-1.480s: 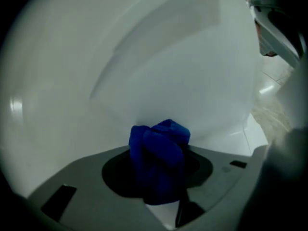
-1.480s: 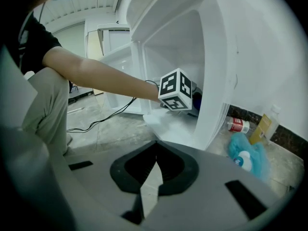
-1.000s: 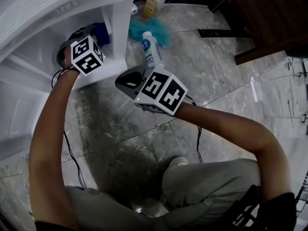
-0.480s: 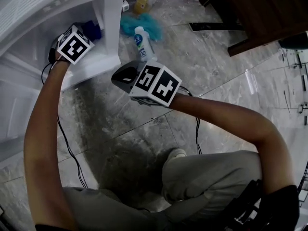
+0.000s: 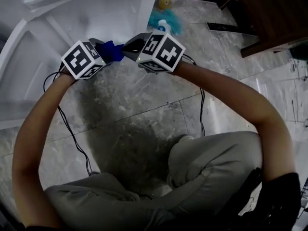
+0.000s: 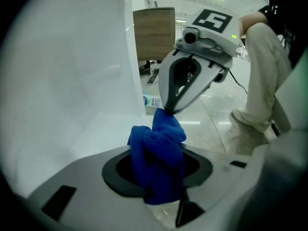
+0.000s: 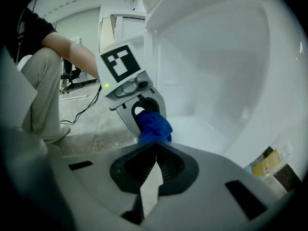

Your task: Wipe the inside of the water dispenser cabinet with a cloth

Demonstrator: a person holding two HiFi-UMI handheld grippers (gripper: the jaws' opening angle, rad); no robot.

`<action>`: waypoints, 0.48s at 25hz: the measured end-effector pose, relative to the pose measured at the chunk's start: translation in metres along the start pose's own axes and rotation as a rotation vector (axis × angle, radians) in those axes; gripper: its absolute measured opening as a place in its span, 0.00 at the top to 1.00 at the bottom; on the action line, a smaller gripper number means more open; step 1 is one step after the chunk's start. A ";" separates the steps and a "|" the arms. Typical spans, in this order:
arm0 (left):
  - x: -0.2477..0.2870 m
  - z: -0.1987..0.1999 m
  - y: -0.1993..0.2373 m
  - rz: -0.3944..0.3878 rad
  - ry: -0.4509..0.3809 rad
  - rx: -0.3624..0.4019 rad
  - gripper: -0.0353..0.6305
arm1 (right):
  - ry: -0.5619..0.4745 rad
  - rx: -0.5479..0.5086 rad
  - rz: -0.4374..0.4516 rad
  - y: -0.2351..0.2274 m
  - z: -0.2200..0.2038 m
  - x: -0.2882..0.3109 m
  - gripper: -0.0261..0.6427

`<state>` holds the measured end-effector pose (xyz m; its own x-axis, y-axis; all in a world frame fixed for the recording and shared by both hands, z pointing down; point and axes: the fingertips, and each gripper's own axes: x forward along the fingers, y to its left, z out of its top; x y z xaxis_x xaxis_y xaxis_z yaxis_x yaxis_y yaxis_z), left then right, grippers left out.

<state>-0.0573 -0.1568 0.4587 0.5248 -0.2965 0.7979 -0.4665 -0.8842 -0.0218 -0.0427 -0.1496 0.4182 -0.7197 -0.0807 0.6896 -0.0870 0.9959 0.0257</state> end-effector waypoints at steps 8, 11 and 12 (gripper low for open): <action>-0.070 -0.026 -0.015 0.022 -0.123 -0.121 0.70 | -0.154 0.050 0.059 0.017 0.053 0.002 0.96; -0.086 -0.030 -0.017 0.023 -0.146 -0.129 0.70 | -0.165 0.047 0.082 0.022 0.066 0.004 0.96; -0.088 -0.031 -0.020 0.019 -0.147 -0.126 0.70 | -0.162 0.039 0.083 0.023 0.068 0.005 0.96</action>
<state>-0.1166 -0.1019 0.4081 0.6090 -0.3702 0.7015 -0.5577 -0.8288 0.0468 -0.0948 -0.1302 0.3728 -0.8270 -0.0073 0.5622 -0.0473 0.9973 -0.0565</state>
